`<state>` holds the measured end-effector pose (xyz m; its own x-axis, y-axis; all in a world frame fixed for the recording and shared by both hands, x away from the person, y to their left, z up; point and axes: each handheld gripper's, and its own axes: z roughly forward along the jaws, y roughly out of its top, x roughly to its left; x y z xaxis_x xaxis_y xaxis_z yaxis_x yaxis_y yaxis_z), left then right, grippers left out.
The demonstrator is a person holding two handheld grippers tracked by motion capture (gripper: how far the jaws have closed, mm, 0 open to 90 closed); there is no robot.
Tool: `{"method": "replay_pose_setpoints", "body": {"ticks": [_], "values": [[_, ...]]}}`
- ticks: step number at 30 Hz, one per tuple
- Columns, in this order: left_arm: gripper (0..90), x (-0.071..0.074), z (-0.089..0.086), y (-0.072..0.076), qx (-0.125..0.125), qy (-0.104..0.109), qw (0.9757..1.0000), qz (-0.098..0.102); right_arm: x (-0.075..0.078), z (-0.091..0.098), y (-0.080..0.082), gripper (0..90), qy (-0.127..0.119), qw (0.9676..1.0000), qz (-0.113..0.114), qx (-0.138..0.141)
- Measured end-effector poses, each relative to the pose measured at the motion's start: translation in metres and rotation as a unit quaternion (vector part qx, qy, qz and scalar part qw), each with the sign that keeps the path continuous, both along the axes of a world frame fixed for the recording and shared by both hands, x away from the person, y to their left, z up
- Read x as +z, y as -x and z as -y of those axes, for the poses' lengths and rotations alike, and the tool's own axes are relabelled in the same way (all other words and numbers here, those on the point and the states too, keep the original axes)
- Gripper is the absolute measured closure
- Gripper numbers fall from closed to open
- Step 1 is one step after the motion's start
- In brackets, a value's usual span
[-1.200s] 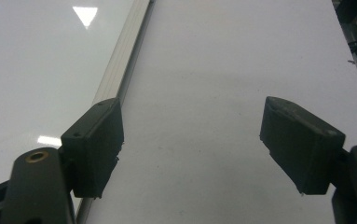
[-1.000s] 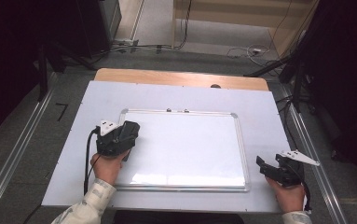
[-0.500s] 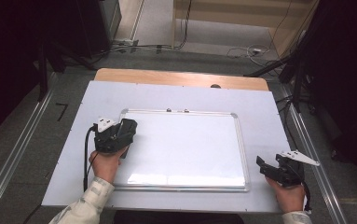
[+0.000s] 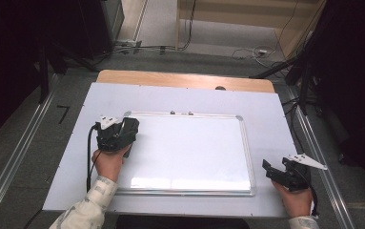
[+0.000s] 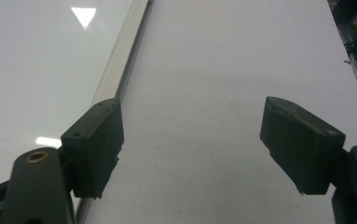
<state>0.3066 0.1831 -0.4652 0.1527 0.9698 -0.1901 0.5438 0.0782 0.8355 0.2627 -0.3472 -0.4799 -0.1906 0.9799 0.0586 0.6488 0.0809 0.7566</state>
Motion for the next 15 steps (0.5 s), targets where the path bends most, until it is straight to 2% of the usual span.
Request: {"method": "replay_pose_setpoints", "body": {"ticks": [8, 15], "values": [[41.1, 0.000, 0.008, -0.013, 0.008, -0.009, 0.9999, -0.003, 0.000, 0.000, 0.000, 20.2, -0.001, 1.0000, 0.001, 0.000], [41.1, -0.005, 0.015, -0.026, 0.022, -0.029, 0.9991, -0.020, 0.000, 0.000, 0.000, 20.2, -0.001, 1.0000, 0.001, 0.001]]}}
